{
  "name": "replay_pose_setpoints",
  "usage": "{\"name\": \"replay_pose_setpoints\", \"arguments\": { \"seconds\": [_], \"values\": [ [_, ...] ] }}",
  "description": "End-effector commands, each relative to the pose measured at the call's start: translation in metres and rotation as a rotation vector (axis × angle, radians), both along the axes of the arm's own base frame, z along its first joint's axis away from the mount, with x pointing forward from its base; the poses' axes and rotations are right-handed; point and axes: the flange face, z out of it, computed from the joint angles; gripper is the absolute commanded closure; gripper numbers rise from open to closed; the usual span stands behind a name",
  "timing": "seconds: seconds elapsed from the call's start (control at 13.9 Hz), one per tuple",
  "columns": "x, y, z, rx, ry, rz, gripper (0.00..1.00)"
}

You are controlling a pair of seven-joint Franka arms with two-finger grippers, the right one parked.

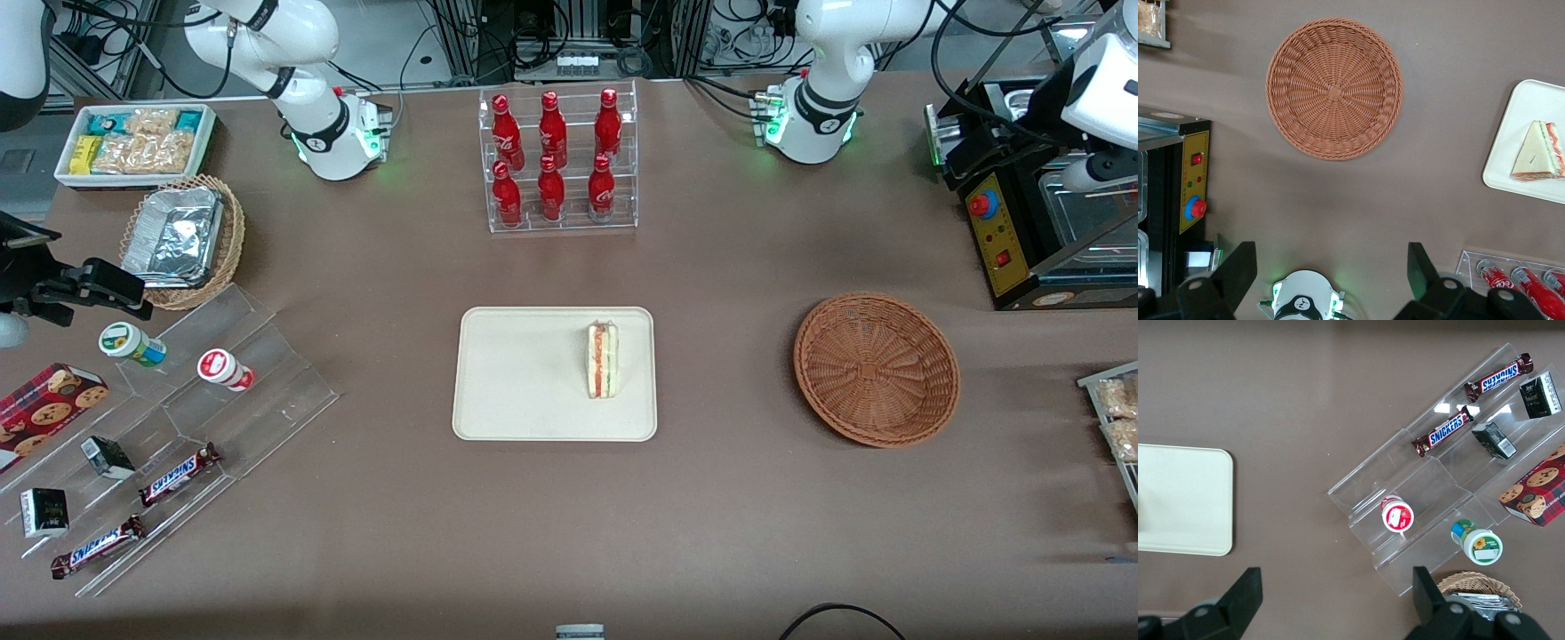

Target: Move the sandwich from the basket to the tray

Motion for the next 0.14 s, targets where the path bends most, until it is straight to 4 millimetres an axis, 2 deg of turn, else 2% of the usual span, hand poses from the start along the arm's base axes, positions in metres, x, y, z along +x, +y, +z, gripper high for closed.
{"name": "replay_pose_setpoints", "arguments": {
  "seconds": [0.0,0.07],
  "values": [
    [0.0025,-0.0031,0.0058,-0.014,-0.015,-0.042,0.0],
    [0.0016,-0.0048,0.0048,-0.009,-0.011,-0.044,0.0]
  ]
}}
